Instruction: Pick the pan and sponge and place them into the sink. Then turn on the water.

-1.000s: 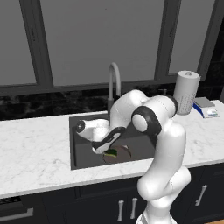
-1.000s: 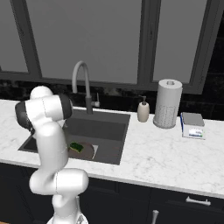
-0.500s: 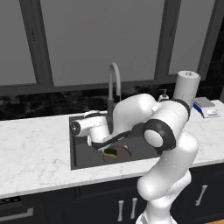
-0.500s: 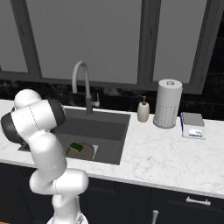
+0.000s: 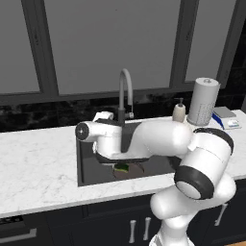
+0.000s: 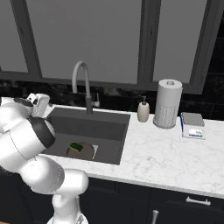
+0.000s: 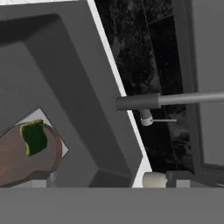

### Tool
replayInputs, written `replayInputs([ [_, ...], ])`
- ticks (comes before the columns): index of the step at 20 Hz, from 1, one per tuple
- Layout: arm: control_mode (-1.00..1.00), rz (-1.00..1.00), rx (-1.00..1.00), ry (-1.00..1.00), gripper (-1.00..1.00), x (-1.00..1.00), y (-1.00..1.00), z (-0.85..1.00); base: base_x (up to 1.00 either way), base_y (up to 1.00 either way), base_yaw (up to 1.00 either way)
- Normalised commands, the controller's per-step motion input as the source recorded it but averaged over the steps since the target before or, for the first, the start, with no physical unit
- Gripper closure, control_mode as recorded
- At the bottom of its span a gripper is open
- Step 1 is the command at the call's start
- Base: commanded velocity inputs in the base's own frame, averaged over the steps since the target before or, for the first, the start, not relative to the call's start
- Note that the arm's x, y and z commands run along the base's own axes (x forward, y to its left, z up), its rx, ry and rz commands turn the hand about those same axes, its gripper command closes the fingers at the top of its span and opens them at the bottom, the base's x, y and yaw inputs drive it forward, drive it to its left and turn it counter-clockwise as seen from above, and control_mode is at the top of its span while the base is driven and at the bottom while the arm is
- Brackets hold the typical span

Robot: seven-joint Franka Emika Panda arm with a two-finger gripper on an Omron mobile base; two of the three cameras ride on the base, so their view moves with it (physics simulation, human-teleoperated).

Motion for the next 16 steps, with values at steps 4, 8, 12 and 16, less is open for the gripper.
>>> replayInputs([
  [4, -1.0, -0.06, 0.19, 0.0, -1.0, -0.65, -0.04, 0.69, 0.0, 0.0, 0.0],
  [8, -1.0, -0.06, 0.24, 0.0, -1.0, -0.71, -0.23, 0.58, 0.0, 0.0, 0.0],
  [12, -1.0, -0.07, 0.28, -0.01, -1.0, -0.66, -0.46, 0.41, 0.0, 0.0, 0.0],
  [16, -1.0, -0.09, 0.28, -0.05, -1.0, -0.39, -0.63, 0.26, 0.0, 0.0, 0.0],
])
